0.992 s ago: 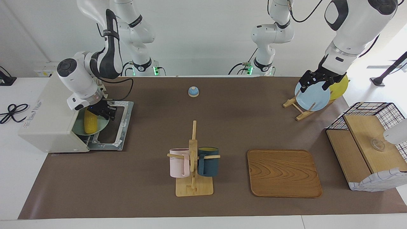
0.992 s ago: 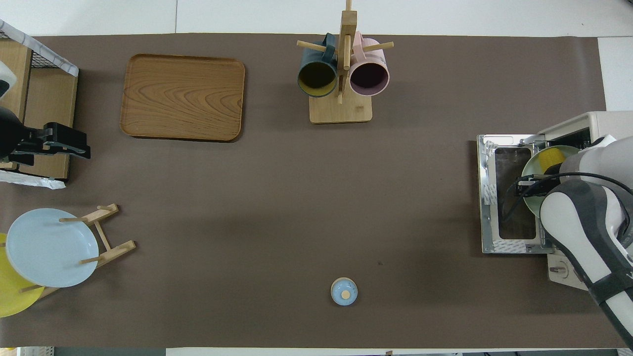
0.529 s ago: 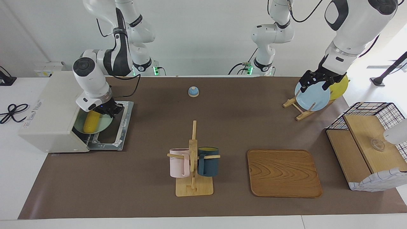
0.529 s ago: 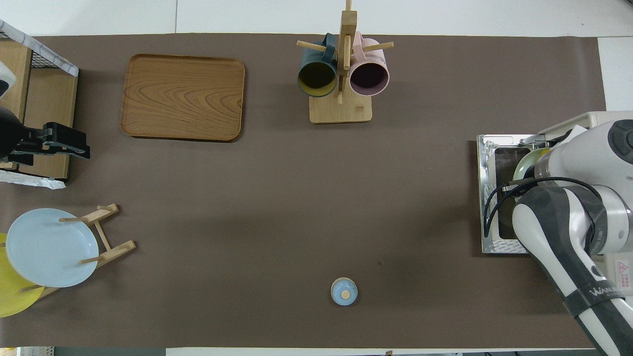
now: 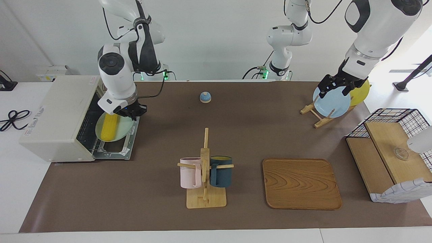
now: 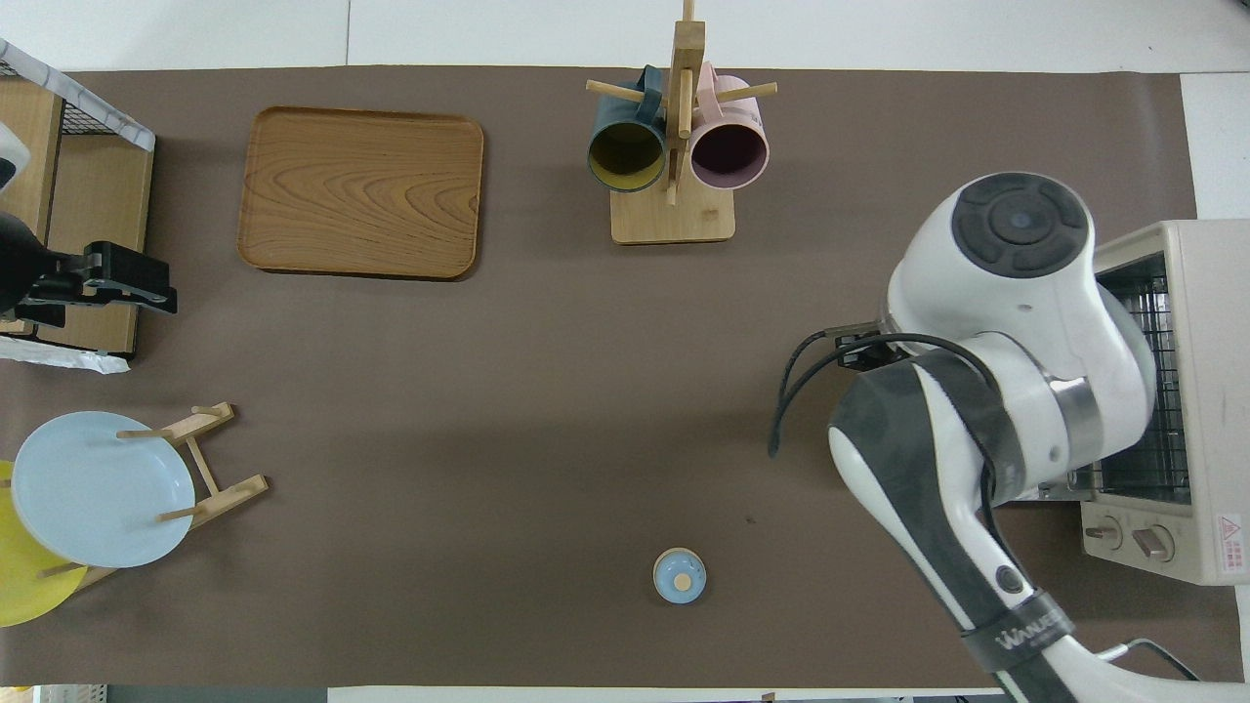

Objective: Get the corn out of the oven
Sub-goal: 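Pull the corn out of the oven with the right gripper, then place the corn on the pale green plate and open the right gripper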

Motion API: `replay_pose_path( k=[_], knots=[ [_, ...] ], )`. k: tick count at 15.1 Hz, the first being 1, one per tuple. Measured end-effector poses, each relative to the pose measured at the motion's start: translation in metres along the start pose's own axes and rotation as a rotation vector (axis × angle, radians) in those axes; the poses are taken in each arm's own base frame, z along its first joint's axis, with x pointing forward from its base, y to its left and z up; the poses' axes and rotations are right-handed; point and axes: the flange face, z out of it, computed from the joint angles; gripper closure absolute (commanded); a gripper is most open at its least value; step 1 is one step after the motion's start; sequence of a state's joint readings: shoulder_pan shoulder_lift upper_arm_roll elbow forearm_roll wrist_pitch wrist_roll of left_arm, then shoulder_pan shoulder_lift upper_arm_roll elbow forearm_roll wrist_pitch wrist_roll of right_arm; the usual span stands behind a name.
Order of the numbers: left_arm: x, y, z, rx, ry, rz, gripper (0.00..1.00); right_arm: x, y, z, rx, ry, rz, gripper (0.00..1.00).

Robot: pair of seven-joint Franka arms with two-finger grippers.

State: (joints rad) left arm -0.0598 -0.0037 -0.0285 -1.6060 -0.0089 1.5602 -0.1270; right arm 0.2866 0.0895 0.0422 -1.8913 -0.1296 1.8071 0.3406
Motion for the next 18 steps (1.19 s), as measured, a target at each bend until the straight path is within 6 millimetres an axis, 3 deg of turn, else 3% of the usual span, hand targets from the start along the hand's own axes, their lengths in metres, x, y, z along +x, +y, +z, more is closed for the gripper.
replay_pose_path(
  k=[4,6,9,11,13,17,18],
  knots=[
    [0.0,-0.001,0.0,0.0,0.0,-0.001,0.0,-0.001,-0.091,-0.013,-0.016,0.021,0.038,1.0],
    [0.0,-0.001,0.0,0.0,0.0,-0.001,0.0,-0.003,-0.15,-0.012,-0.032,0.018,0.093,1.0],
    [0.0,-0.001,0.0,0.0,0.0,-0.001,0.0,0.003,-0.235,0.009,-0.026,0.031,0.17,1.0],
    [0.0,-0.001,0.0,0.0,0.0,-0.001,0.0,0.005,-0.276,0.028,0.04,0.064,0.178,1.0],
    [0.0,-0.001,0.0,0.0,0.0,-0.001,0.0,0.005,-0.29,0.042,0.063,0.07,0.176,1.0],
    [0.0,-0.001,0.001,0.0,-0.002,-0.003,0.0,0.006,-0.297,0.045,0.15,0.052,0.218,1.0],
    [0.0,-0.001,0.001,0.0,-0.003,-0.003,0.0,0.006,-0.299,0.045,0.191,0.035,0.255,0.88]
  ],
)
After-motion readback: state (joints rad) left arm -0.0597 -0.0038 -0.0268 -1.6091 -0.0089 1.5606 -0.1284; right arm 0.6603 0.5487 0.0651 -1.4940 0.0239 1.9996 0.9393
